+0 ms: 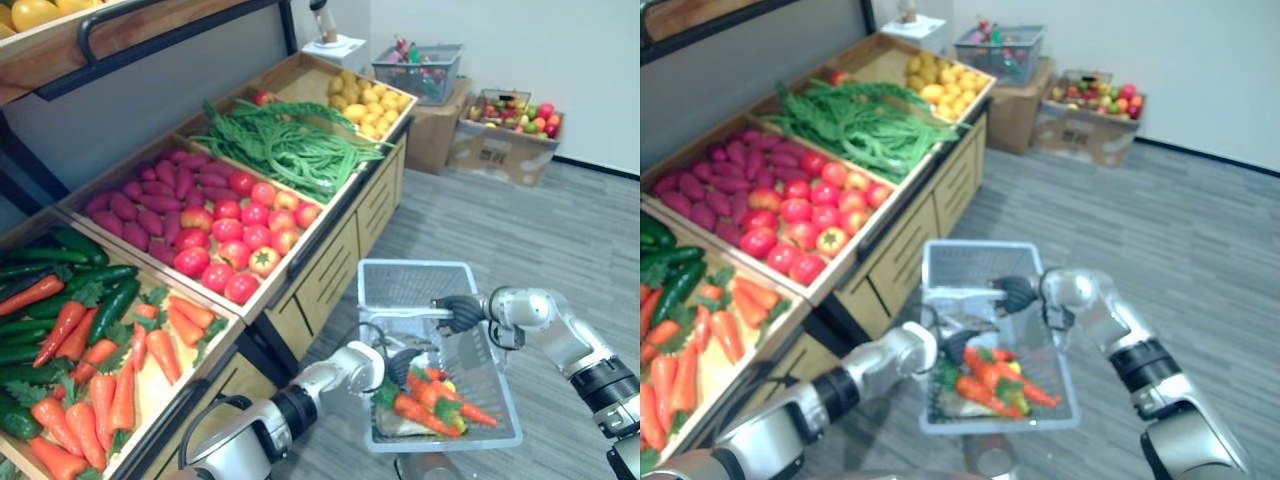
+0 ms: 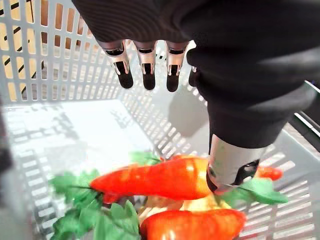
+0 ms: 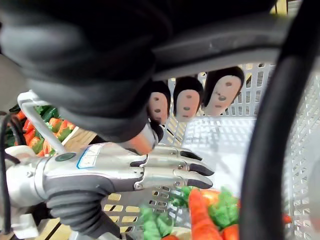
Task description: Pick vegetable in the basket
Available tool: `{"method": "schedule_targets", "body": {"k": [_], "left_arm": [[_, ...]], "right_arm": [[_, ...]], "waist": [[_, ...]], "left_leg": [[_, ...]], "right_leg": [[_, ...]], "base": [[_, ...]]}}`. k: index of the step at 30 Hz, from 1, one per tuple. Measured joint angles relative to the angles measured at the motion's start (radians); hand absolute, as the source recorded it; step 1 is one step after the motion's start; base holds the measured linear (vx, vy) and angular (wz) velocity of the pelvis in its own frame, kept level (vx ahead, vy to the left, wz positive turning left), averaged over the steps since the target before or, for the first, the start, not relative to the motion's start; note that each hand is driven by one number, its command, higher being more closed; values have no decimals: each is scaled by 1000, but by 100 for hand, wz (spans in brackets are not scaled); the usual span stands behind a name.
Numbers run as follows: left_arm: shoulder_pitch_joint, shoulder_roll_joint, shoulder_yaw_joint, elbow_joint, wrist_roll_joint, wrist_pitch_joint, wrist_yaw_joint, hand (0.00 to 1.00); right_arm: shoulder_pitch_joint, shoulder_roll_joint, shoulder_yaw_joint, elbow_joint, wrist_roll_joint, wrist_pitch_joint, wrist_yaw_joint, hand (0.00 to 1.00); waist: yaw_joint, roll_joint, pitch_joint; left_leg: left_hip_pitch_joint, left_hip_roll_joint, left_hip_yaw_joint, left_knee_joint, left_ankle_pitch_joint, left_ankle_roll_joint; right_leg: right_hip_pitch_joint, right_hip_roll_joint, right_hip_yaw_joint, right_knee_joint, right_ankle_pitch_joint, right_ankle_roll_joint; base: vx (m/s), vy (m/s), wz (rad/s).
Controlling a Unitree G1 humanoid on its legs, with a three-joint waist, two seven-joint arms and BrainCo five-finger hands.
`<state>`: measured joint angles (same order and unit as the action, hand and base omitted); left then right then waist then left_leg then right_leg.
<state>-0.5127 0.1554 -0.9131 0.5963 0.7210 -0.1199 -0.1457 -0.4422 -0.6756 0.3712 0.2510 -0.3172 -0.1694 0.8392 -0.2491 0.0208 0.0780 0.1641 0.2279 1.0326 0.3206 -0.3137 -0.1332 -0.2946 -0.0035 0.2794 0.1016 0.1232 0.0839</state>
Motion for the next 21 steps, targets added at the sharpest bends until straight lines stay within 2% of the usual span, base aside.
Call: {"method": "schedule_targets", "body": {"k": [5, 7, 11, 13, 16, 19, 21], "left_arm": [[0, 3, -32, -17, -27, -1, -15, 0], [-1, 9, -32, -67, -70, -1, -14, 0], [0, 30, -44, -245, -223, -12, -13, 0], [1, 50, -46, -363, -314, -40, -12, 0], [8, 69, -42, -393, -374, -31, -15, 0], [48, 86, -42, -526, -506, -34, -15, 0], [61, 64, -41, -650, -599, -65, -15, 0]], "right_arm": [[10, 14, -6, 10, 0, 23, -17, 100], [17, 27, -13, 28, 0, 36, -34, 100], [87, 70, -90, 44, -17, 79, -92, 100], [127, 113, -143, 69, -26, 110, -140, 100], [165, 151, -181, 81, -29, 140, -180, 100], [211, 210, -245, 155, -31, 168, -275, 100], [219, 231, -291, 225, -32, 191, -330, 100]], "waist": [[1, 10, -6], [2, 10, -7], [7, 10, -6], [10, 10, -6], [12, 11, -8], [43, 12, -8], [66, 12, -9]], "left_leg": [[-1, -1, -2, -4, 0, 0], [-2, 0, -6, -4, 0, 0], [-6, 6, -38, -2, 0, 0], [-9, 7, -61, -1, 1, 1], [-18, 7, -85, -1, 2, 4], [-30, 8, -109, -1, 6, 10], [-42, 7, -139, -1, 10, 16]], "right_leg": [[4, -3, -4, 3, 0, 0], [7, -6, -10, 3, 0, 1], [25, -16, -40, -1, 0, 0], [36, -24, -61, 0, 0, 1], [41, -33, -79, 3, -1, 2], [44, -42, -102, 3, 1, 6], [53, -54, -129, 1, 1, 6]], "base": [[26, -13, 2], [17, -19, 8], [12, -22, 23], [-8, -19, 25], [-18, -17, 24], [-10, -18, 26], [-6, -13, 42]]}}
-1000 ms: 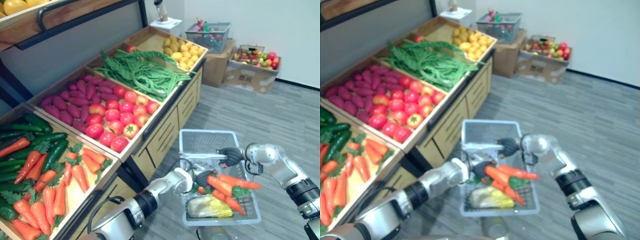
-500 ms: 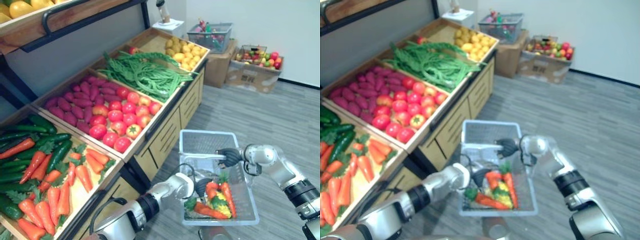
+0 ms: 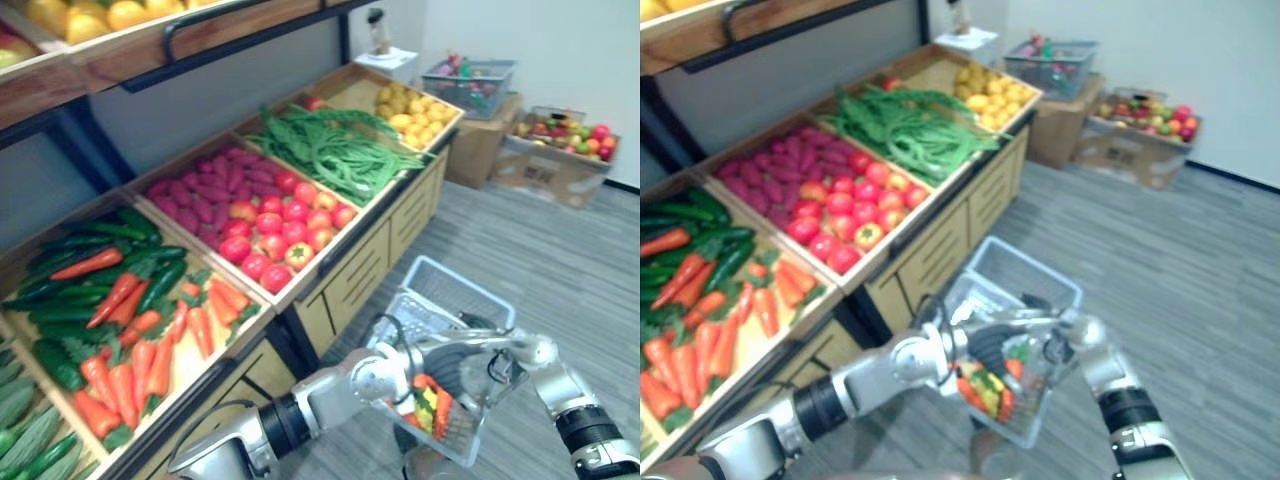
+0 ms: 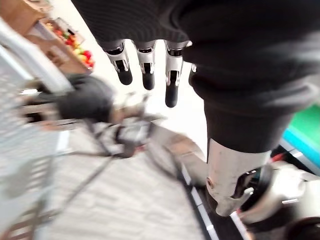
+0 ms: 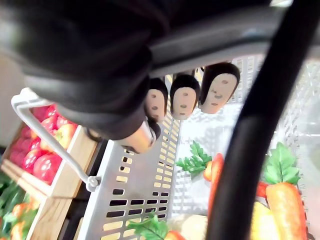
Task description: Pick vegetable in the basket
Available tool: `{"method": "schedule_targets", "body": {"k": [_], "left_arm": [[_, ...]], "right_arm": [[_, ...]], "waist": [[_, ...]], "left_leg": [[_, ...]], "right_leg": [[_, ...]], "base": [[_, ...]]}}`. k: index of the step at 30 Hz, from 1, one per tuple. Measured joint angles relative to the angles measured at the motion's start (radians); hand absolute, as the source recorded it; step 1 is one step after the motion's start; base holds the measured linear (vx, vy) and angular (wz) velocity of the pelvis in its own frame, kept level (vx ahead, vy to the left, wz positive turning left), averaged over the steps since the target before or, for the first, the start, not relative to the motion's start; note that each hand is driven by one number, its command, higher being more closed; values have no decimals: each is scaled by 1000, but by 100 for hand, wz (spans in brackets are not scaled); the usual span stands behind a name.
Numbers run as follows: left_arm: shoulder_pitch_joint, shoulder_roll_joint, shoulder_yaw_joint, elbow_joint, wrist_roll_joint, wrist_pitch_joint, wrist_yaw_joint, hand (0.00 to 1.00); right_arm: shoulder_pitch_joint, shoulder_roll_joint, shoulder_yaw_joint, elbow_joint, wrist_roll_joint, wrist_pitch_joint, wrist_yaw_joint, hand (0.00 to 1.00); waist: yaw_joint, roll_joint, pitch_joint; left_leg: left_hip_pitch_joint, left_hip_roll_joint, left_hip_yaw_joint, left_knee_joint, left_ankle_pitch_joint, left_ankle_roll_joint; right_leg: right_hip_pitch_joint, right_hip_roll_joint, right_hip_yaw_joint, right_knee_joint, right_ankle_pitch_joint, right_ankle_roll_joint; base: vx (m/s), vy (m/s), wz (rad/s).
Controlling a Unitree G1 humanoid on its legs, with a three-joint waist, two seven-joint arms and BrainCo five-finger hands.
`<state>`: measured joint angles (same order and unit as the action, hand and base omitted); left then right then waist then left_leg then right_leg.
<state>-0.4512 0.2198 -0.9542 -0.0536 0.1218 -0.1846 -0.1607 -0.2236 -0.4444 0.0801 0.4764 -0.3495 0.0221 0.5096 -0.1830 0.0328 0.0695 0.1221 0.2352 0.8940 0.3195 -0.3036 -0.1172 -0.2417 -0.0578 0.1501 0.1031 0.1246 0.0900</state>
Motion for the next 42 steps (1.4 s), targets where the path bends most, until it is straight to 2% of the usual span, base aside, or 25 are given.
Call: {"method": "schedule_targets", "body": {"k": [2, 4, 6, 7, 10, 12, 14, 16, 17, 19, 20, 21, 22, 24, 25, 27, 30, 33, 34, 35, 37, 39, 42], "left_arm": [[34, -10, 24, -66, -81, -20, -2, 0], [69, -9, 56, -89, -97, -29, -2, 0], [108, 27, 81, -95, -111, -40, -2, 0], [144, 64, 104, -118, -111, -47, 0, 0], [204, 103, 150, -179, -111, -48, 14, 0], [252, 100, 204, -199, -119, -47, 45, 0], [309, 99, 285, -203, -119, -44, 78, 0], [384, 98, 424, -202, -119, -34, 135, 0], [398, 96, 456, -198, -119, -29, 154, 0], [458, 73, 610, -140, -119, -18, 242, 0], [473, 68, 648, -114, -119, -14, 266, 0], [502, 53, 731, -55, -121, -8, 322, 0], [513, 46, 768, -24, -122, -7, 351, 0], [566, 7, 939, 112, -162, -8, 475, 0], [578, -2, 977, 149, -169, -8, 508, 0], [618, -32, 1095, 312, -196, -11, 627, 0], [687, -72, 1198, 516, -251, -27, 701, 0], [734, -135, 1291, 712, -365, -38, 688, 0], [733, -160, 1335, 800, -464, -38, 632, 0], [733, -163, 1342, 815, -486, -37, 614, 0], [728, -198, 1393, 936, -601, -8, 502, 0], [726, -214, 1401, 980, -609, 3, 479, 0], [712, -235, 1433, 1067, -611, 58, 429, 0]], "right_arm": [[34, 35, -50, 62, 0, 2, -56, 100], [68, 69, -84, 111, 6, 2, -102, 100], [115, 105, -119, 156, 25, 2, -144, 100], [143, 133, -143, 191, 60, 8, -179, 100], [188, 189, -222, 263, 130, 17, -257, 100], [205, 211, -278, 320, 185, 20, -309, 100], [218, 225, -318, 358, 247, 23, -338, 100], [238, 237, -368, 400, 300, 21, -364, 100], [244, 239, -382, 412, 311, 20, -371, 100], [258, 247, -438, 472, 312, 17, -404, 100], [262, 247, -447, 483, 312, 17, -410, 100], [271, 247, -464, 493, 312, 17, -418, 100], [273, 246, -467, 500, 312, 17, -419, 100], [271, 250, -467, 527, 311, 21, -420, 100], [270, 252, -466, 528, 311, 22, -420, 100], [270, 264, -461, 555, 308, 27, -417, 100], [279, 292, -424, 563, 307, 43, -417, 100], [299, 342, -406, 559, 283, 40, -413, 100], [305, 360, -406, 558, 272, 39, -410, 100], [305, 363, -406, 558, 270, 39, -410, 100], [306, 368, -403, 559, 241, 37, -401, 100], [306, 369, -401, 560, 232, 36, -398, 100], [306, 373, -401, 564, 229, 29, -397, 100]], "waist": [[23, 0, -3], [43, 0, -4], [56, 0, -13], [63, -4, -22], [91, -7, -29], [111, -13, -35], [114, -18, -42], [122, -20, -47], [130, -21, -47], [142, -27, -48], [145, -27, -48], [154, -28, -50], [158, -29, -50], [168, -39, -50], [173, -42, -51], [210, -51, -50], [226, -56, -52], [234, -65, -55], [241, -65, -53], [242, -64, -52], [240, -61, -50], [240, -61, -50], [239, -57, -48]], "left_leg": [[1, 2, -34, -4, 6, 4], [-2, 1, -62, -6, 9, 6], [-14, -10, -99, -21, 21, 13], [-22, -26, -123, -44, 38, 18], [-30, -48, -176, -83, 66, 24], [-31, -59, -202, -112, 85, 26], [-31, -73, -235, -147, 106, 28], [-28, -84, -267, -187, 135, 29], [-28, -87, -276, -197, 142, 29], [-15, -99, -321, -247, 178, 28], [-11, -103, -336, -262, 186, 29], [-4, -109, -361, -286, 202, 28], [-3, -110, -374, -293, 206, 25], [-8, -119, -433, -318, 224, 24], [-14, -120, -445, -319, 226, 27], [-18, -121, -467, -324, 234, 26], [6, -122, -487, -339, 242, 31], [32, -124, -494, -352, 240, 30], [41, -124, -494, -353, 237, 29], [42, -125, -494, -353, 235, 29], [59, -131, -494, -353, 229, 30], [60, -135, -496, -353, 228, 31], [61, -140, -497, -359, 228, 31]], "right_leg": [[26, -10, -34, -9, 0, -1], [43, -20, -58, -16, -1, -1], [56, -37, -90, -24, -1, -1], [59, -51, -111, -29, 0, -1], [79, -70, -152, -45, 0, -1], [97, -77, -174, -59, 0, 0], [114, -85, -201, -71, 0, -1], [130, -89, -228, -86, 0, -1], [132, -89, -234, -87, 0, -1], [159, -92, -275, -102, -3, -5], [165, -91, -285, -103, -6, -5], [177, -90, -307, -102, -14, -4], [181, -90, -317, -102, -18, -5], [197, -94, -359, -104, -39, -5], [197, -94, -368, -104, -41, -5], [205, -93, -385, -111, -41, -6], [242, -92, -411, -127, -38, -3], [275, -93, -423, -145, -39, -2], [289, -94, -426, -156, -39, 0], [291, -95, -427, -158, -38, 0], [316, -99, -430, -176, -35, 5], [319, -103, -433, -186, -32, 9], [326, -104, -440, -203, -26, 17]], "base": [[-10, -9, 47], [-23, -6, 41], [-31, -5, 52], [-18, -4, 55], [-11, -11, 50], [7, -21, 49], [17, -31, 47], [10, -32, 38], [5, -44, 37], [12, -57, 48], [2, -61, 52], [-2, -47, 39], [-5, -53, 52], [-4, -45, 56], [0, -26, 42], [21, -19, 27], [53, -4, 24], [46, 14, 10], [36, 18, 0], [0, 0, 0], [0, 0, 0], [0, 0, 0], [8, 1, 1]]}}
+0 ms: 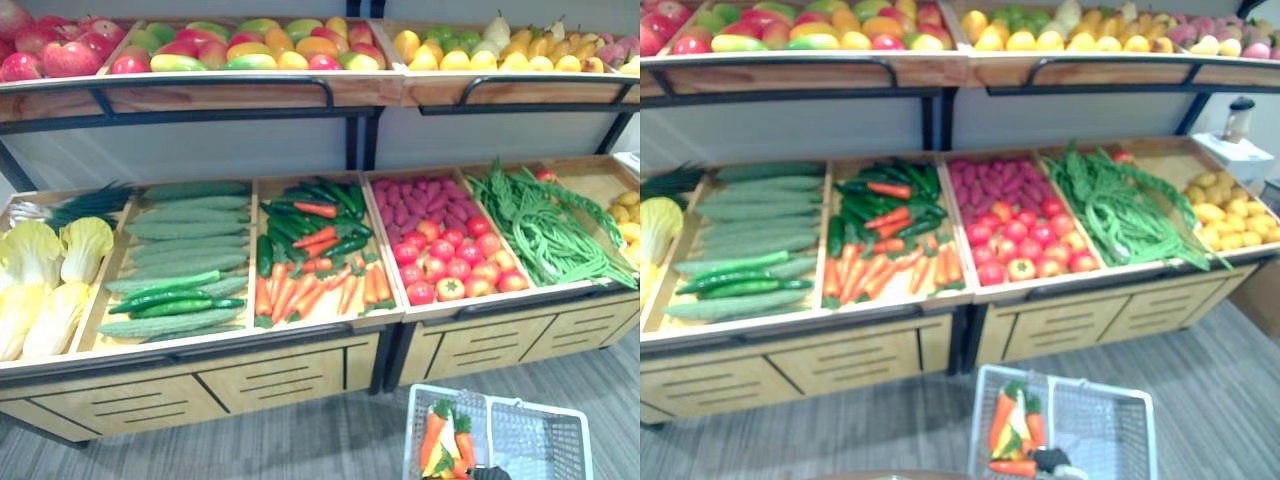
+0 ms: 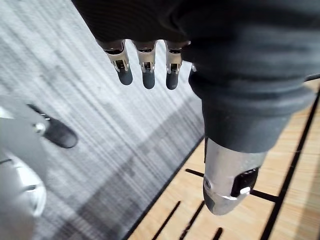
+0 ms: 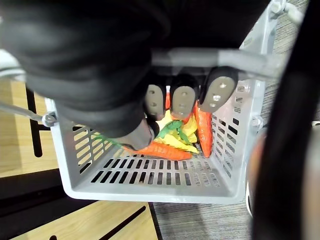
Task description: Pick vegetable in the basket
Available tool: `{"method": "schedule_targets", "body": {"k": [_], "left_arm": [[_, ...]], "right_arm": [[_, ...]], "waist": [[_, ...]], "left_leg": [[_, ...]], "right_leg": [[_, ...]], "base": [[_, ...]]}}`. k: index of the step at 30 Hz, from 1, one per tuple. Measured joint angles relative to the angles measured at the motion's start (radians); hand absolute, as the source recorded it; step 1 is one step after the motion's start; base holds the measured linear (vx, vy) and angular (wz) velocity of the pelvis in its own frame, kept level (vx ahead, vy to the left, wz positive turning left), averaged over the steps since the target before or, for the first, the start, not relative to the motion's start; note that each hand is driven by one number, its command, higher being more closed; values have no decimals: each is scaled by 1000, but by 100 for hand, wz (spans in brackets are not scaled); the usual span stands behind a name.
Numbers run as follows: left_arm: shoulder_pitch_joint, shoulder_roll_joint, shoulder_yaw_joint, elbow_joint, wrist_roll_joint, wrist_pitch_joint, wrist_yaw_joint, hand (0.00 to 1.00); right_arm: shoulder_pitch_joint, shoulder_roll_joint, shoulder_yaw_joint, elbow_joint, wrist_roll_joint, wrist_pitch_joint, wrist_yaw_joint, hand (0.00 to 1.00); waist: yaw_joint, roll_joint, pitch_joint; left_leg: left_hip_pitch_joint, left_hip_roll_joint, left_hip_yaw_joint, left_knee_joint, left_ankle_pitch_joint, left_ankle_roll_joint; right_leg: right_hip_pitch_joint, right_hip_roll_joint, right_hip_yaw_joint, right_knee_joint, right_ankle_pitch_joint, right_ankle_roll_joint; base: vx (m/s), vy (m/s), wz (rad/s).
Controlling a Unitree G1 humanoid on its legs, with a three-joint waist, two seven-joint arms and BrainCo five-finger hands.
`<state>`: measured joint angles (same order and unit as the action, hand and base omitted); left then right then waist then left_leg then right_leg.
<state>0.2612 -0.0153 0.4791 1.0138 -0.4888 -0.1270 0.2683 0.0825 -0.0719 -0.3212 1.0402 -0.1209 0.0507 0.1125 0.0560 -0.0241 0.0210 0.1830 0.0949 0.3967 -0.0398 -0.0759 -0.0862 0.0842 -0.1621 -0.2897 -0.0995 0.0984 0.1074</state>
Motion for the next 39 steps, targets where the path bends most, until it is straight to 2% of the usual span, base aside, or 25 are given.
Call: {"method": "schedule_targets", "body": {"k": [5, 9, 15, 23, 31, 39], "left_arm": [[-5, -12, -2, 61, -1, 50, -35, 0], [-34, 2, -56, 101, 3, 103, -37, 0], [-47, 24, -121, 127, 1, 115, -42, 0], [-66, 59, -191, 140, 1, 137, -78, 0], [-75, 76, -244, 142, 1, 135, -81, 0], [-84, 80, -248, 163, 1, 127, -86, 0]], "right_arm": [[-3, -2, 6, 36, -19, -22, -3, 100], [-4, -8, 53, 56, 4, -67, -49, 100], [-9, -10, 84, 73, 25, -84, -85, 100], [-12, -9, 108, 75, 82, -85, -115, 100], [-25, -9, 131, 76, 83, -86, -128, 100], [-28, -9, 134, 76, 83, -85, -138, 100]], "waist": [[0, 9, 3], [-15, 25, 15], [-17, 30, 21], [-19, 22, 43], [-23, 20, 65], [-24, 19, 73]], "left_leg": [[14, -3, -4, -9, 0, 0], [13, -5, -29, -8, 0, 0], [11, -3, -31, -8, 0, 0], [5, -5, -46, -9, 1, 0], [9, -6, -50, -8, 1, 0], [19, -5, -50, -6, 1, 0]], "right_leg": [[11, 4, -7, -6, 1, 2], [22, 1, -29, -6, -1, 4], [21, 4, -30, -6, -2, 4], [21, 2, -37, -6, -5, 6], [25, 3, -36, -7, -6, 6], [41, 4, -35, -6, -6, 5]], "base": [[10, -1, 2], [10, -11, 13], [-2, -3, 2], [-2, -7, 4], [0, 0, 0], [0, 0, 0]]}}
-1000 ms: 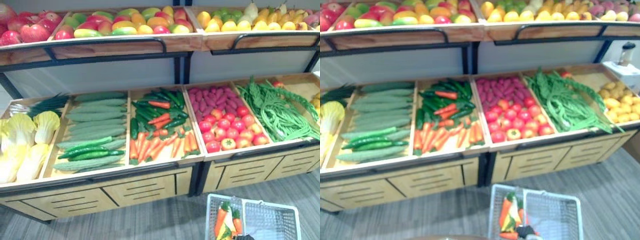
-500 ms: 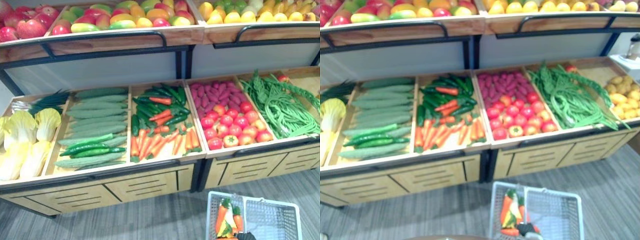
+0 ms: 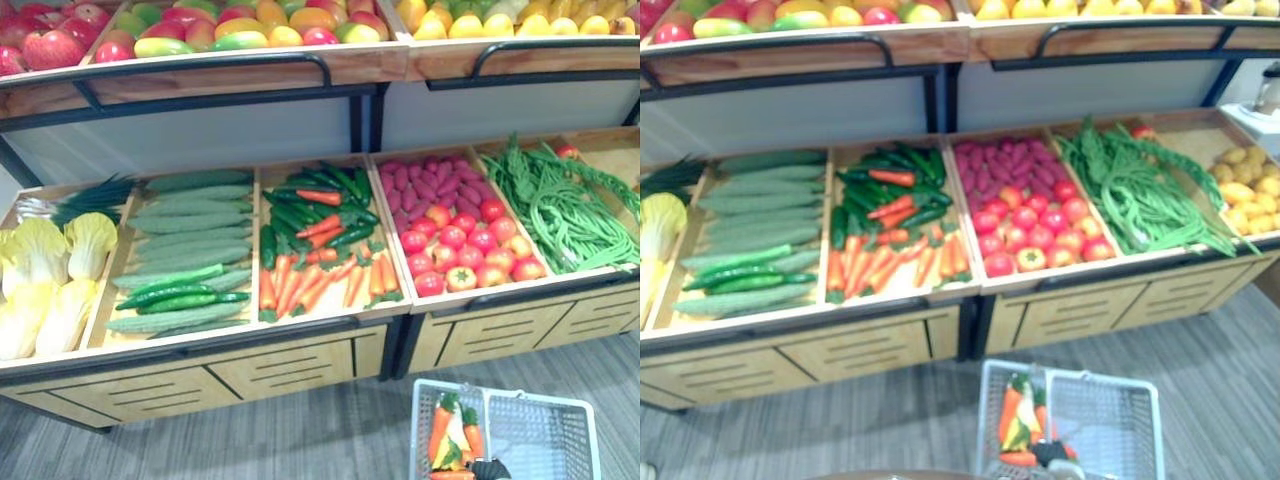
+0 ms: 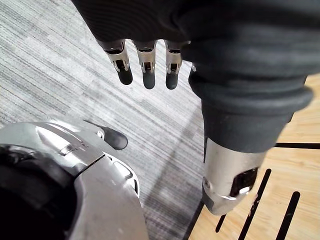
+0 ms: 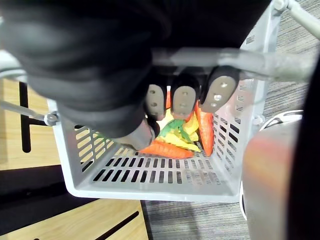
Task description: Pick vegetable in the basket
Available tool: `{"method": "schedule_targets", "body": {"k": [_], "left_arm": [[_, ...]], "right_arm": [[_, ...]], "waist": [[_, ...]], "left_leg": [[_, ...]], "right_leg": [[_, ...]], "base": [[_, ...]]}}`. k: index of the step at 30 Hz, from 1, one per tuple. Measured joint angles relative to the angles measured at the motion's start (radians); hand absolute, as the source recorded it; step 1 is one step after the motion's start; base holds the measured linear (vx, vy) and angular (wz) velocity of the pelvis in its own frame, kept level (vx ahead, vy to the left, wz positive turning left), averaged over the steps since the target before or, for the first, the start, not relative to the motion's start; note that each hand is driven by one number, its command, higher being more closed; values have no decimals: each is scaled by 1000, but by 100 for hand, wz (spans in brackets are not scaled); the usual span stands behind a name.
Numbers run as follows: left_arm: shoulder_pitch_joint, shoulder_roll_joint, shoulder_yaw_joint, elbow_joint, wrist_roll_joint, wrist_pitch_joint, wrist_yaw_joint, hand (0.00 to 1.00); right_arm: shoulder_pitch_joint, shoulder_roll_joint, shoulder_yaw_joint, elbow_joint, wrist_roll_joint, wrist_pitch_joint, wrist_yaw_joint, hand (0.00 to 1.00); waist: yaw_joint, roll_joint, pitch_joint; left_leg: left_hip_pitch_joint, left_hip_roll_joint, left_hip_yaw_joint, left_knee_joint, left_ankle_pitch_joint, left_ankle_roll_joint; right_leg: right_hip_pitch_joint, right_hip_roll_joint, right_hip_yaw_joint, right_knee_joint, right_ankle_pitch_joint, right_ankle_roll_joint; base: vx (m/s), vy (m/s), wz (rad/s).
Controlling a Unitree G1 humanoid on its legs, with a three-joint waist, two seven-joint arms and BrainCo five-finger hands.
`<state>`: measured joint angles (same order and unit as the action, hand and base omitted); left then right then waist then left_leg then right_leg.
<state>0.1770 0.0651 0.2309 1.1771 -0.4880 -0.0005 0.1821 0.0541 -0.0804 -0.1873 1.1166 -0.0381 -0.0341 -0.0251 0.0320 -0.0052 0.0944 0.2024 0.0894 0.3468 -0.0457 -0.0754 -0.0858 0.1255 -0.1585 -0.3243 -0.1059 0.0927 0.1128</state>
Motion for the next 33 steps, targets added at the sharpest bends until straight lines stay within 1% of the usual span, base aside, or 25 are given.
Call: {"method": "schedule_targets", "body": {"k": [6, 8, 10, 11, 12, 13, 14, 15, 16, 17, 18, 19, 21, 22, 23, 24, 25, 26, 27, 28, 29, 30, 31, 32, 33], "left_arm": [[-6, 4, 0, 14, -11, -15, -40, 0], [-13, 5, 0, 14, 0, -20, -47, 0], [-23, 16, 2, 13, 42, -21, -54, 0], [-38, 27, 9, 12, 69, -20, -53, 0], [-49, 40, 22, 13, 84, -17, -55, 0], [-55, 45, 35, 14, 105, -11, -59, 0], [-62, 46, 61, 12, 152, -8, -60, 0], [-61, 39, 77, 0, 178, -6, -57, 0], [-65, 39, 79, -12, 196, -7, -57, 0], [-74, 41, 79, -36, 194, -7, -55, 0], [-79, 51, 68, -38, 187, -8, -53, 0], [-81, 54, 63, -37, 183, -9, -54, 0], [-82, 55, 60, -37, 176, -9, -56, 0], [-93, 61, 60, -37, 177, -11, -59, 0], [-101, 59, 61, -38, 178, -10, -60, 0], [-102, 54, 64, -32, 178, -10, -62, 0], [-92, 51, 69, -33, 177, -10, -69, 0], [-90, 49, 68, -35, 178, -12, -71, 0], [-94, 30, 68, -37, 178, -12, -69, 0], [-89, 9, 70, -34, 177, -16, -69, 0], [-93, 24, 87, -31, 171, -16, -66, 0], [-95, 40, 88, -36, 157, -11, -52, 0], [-94, 40, 87, -34, 155, -11, -41, 0], [-95, 41, 86, -32, 156, -10, -35, 0], [-95, 39, 74, -32, 156, -11, -30, 0]], "right_arm": [[-12, 0, 7, 0, 7, 3, -8, 100], [-15, -2, 8, -7, 30, -5, -25, 100], [-14, 2, 7, -28, 74, -30, -43, 100], [-11, 12, -5, -47, 98, -41, -53, 100], [-8, 29, -27, -57, 120, -56, -57, 100], [-4, 38, -37, -66, 134, -66, -60, 100], [3, 53, -40, -97, 167, -79, -66, 100], [-9, 53, -43, -108, 171, -80, -66, 100], [-13, 53, -45, -114, 170, -86, -68, 100], [-13, 48, -68, -128, 173, -104, -69, 100], [-9, 39, -81, -112, 171, -107, -72, 100], [-5, 41, -81, -107, 166, -107, -74, 100], [-4, 31, -76, -77, 145, -105, -75, 100], [-6, 45, -74, -59, 146, -102, -75, 100], [-14, 47, -80, -45, 146, -100, -75, 100], [-12, 48, -83, -41, 146, -97, -77, 100], [-18, 48, -98, -42, 148, -86, -78, 100], [-16, 44, -102, -38, 147, -72, -79, 100], [-13, 20, -108, -27, 145, -56, -80, 100], [-12, -3, -100, -15, 132, -56, -78, 100], [-20, 10, -92, -6, 124, -57, -80, 100], [-26, 25, -70, -5, 124, -55, -67, 100], [-25, 35, -52, -6, 116, -57, -57, 100], [-21, 36, -48, -9, 118, -59, -55, 100], [-16, 30, -47, -14, 123, -59, -52, 100]], "waist": [[0, -3, 30], [-2, -4, 43], [-6, -17, 55], [-12, -37, 69], [-17, -62, 80], [-21, -74, 86], [-31, -82, 94], [-24, -48, 109], [-31, -46, 124], [-43, -48, 138], [-50, -56, 137], [-52, -58, 136], [-53, -64, 130], [-53, -76, 123], [-51, -72, 123], [-47, -52, 123], [-49, -38, 117], [-46, -53, 116], [-41, -37, 104], [-32, 2, 98], [-28, -37, 99], [-24, -67, 97], [-27, -66, 96], [-36, -62, 96], [-61, -52, 97]], "left_leg": [[40, 1, 31, 1, -7, -3], [46, 7, 63, 20, -23, -3], [40, 6, 109, 35, -36, 0], [36, 0, 142, 36, -45, -2], [33, -11, 184, 38, -47, 1], [29, -14, 211, 47, -48, 11], [13, 0, 283, 68, -52, 30], [-5, 56, 389, 85, -61, 54], [-11, 75, 424, 101, -65, 57], [-8, 91, 467, 113, -68, 58], [-15, 105, 498, 142, -75, 65], [-15, 110, 528, 154, -77, 67], [-13, 120, 610, 186, -81, 73], [-38, 158, 639, 271, -109, 82], [-47, 175, 640, 308, -125, 67], [-54, 200, 632, 332, -117, 77], [-75, 241, 638, 403, -107, 88], [-82, 221, 627, 381, -127, 56], [-80, 127, 585, 191, -95, 61], [-80, 126, 647, 141, -11, 83], [-73, 105, 686, 158, -14, 81], [-75, 110, 735, 198, -22, 78], [-71, 132, 768, 221, -25, 75], [-70, 144, 768, 233, -25, 75], [-64, 175, 765, 261, -25, 75]], "right_leg": [[15, 3, 34, 7, -1, -1], [-21, 0, 73, 77, -23, -1], [-101, -8, 139, 181, -49, 5], [-144, -12, 178, 220, -48, 7], [-176, -9, 218, 234, -33, 15], [-189, -5, 231, 228, -9, 20], [-215, 25, 238, 152, 105, 33], [-233, 50, 182, 172, 131, -14], [-264, 48, 113, 317, 37, -97], [-298, 8, 9, 603, -109, -132], [-274, -40, -47, 761, -145, -136], [-256, -65, -66, 801, -146, -139], [-200, -145, -83, 855, -139, -131], [-170, -178, -78, 814, -101, -107], [-174, -154, -92, 787, -104, -105], [-161, -117, -103, 734, -105, -107], [-120, -89, -98, 628, -105, -107], [-108, -83, -91, 572, -106, -106], [-84, -79, -85, 471, -115, -96], [-87, -82, -162, 481, -179, -59], [-87, -110, -180, 469, -219, -27], [-78, -114, -212, 392, -247, -17], [-59, -77, -209, 305, -233, -12], [-47, -61, -206, 270, -222, -11], [-18, -31, -202, 223, -200, -22]], "base": [[-41, -12, -14], [-63, 25, -56], [-82, 48, -71], [-76, 54, -86], [-82, 56, -93], [-125, 63, -125], [-220, 38, -177], [-244, 23, -187], [-237, 3, -174], [-124, 14, -123], [-111, 11, -112], [-61, -1, -100], [-47, -105, -133], [-2, -220, -146], [11, -235, -135], [0, -199, -123], [-56, -246, -116], [-215, -234, -126], [-295, -143, -152], [-248, -42, -155], [-98, -142, -156], [-17, -228, -132], [-23, -270, -115], [-6, -239, -73], [-30, -230, -27]]}}
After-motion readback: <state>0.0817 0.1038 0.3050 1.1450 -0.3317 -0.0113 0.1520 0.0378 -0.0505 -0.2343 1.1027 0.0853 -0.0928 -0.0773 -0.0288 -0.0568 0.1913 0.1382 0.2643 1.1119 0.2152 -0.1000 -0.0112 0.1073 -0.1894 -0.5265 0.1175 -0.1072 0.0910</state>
